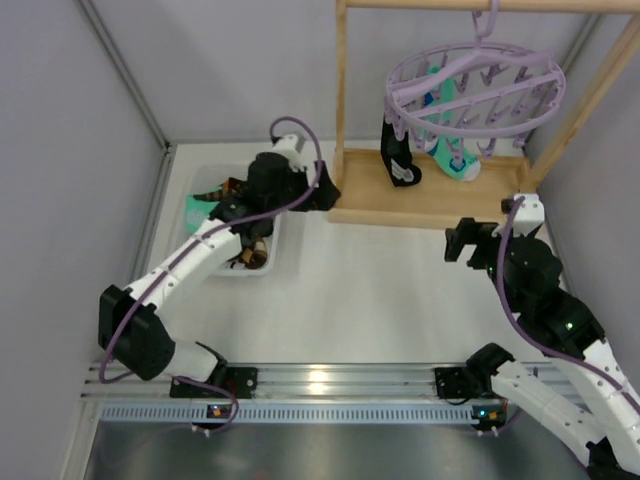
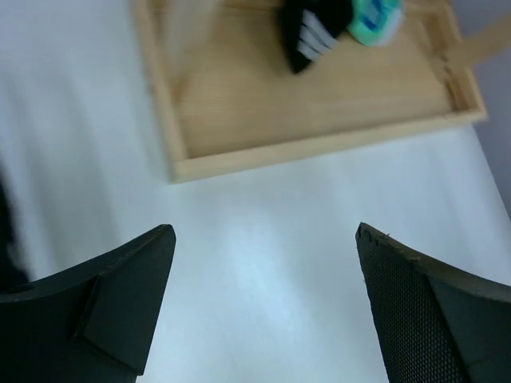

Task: Remove the socks clipped to the hanger

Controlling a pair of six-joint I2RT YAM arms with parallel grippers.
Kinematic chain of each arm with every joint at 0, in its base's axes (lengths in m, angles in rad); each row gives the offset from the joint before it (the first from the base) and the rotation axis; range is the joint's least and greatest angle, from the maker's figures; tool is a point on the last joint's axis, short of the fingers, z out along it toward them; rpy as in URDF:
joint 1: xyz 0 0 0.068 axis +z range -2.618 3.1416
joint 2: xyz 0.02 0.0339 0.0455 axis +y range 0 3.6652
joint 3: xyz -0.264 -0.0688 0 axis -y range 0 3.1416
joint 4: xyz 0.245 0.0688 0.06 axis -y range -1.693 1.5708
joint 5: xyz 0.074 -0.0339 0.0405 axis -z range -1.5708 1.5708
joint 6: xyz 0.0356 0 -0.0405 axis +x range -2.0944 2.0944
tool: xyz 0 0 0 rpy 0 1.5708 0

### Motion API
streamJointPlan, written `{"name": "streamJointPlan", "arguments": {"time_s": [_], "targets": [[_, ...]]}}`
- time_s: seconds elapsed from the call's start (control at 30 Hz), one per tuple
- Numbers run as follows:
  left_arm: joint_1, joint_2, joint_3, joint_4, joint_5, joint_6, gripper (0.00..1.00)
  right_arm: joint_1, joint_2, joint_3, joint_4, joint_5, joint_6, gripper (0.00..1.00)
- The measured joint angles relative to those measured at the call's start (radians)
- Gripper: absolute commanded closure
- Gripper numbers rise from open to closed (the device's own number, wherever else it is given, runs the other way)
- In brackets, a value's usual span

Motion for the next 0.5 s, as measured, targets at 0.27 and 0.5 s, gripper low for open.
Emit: {"name": "streamJointPlan", "arguments": {"time_s": [0.27,0.5], "targets": [[-0.198,0.23,-0.061,0.403,0.145,0.095,0.02,-0.001,-0.234,-0.051,0.028,-0.104,0.012,0.01],[-0.199,0.626,0.206,0.494,0.16,0.145,0.02,-0.003,-0.31,-0.063,0.059,-0.166,0.005,0.01]]}}
